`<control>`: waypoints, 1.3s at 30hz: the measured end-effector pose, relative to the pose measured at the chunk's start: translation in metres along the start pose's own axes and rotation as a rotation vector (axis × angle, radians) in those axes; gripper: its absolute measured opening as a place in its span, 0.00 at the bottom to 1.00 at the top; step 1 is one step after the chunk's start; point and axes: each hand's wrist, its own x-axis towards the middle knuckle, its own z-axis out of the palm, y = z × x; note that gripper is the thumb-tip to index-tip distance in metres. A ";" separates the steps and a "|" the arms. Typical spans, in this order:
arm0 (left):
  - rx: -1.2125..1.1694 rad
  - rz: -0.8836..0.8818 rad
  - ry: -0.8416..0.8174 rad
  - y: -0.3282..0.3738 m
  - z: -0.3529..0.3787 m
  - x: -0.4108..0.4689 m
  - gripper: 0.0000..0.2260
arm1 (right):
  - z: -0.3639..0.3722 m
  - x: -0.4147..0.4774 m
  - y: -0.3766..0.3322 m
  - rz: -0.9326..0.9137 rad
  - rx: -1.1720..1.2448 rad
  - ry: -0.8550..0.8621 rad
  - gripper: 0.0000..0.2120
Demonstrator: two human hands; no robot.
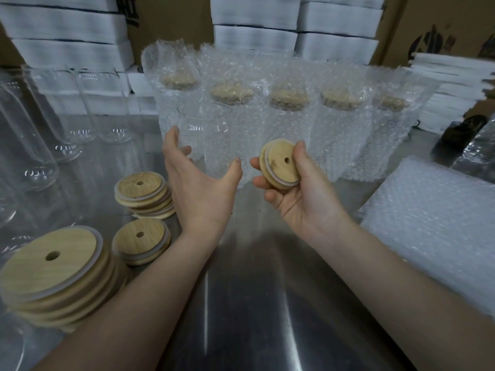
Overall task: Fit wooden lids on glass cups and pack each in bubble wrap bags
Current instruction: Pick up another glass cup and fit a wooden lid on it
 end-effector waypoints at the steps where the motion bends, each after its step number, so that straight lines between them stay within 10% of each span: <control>1: 0.000 -0.001 -0.002 0.000 0.000 0.000 0.43 | 0.000 0.000 0.000 -0.006 0.037 -0.011 0.23; 5: 0.000 0.005 0.001 0.000 0.000 0.000 0.43 | 0.003 -0.001 -0.001 -0.041 0.176 -0.063 0.13; 22: -0.002 0.002 0.008 -0.001 0.001 0.001 0.43 | 0.010 -0.006 -0.002 -0.133 -0.059 0.012 0.26; 29: -0.001 -0.002 0.002 0.000 0.001 0.000 0.43 | 0.008 -0.008 -0.004 -0.111 -0.142 0.051 0.07; 39: 0.003 -0.003 0.002 -0.001 0.001 0.000 0.43 | 0.007 -0.004 -0.003 -0.092 0.088 0.093 0.15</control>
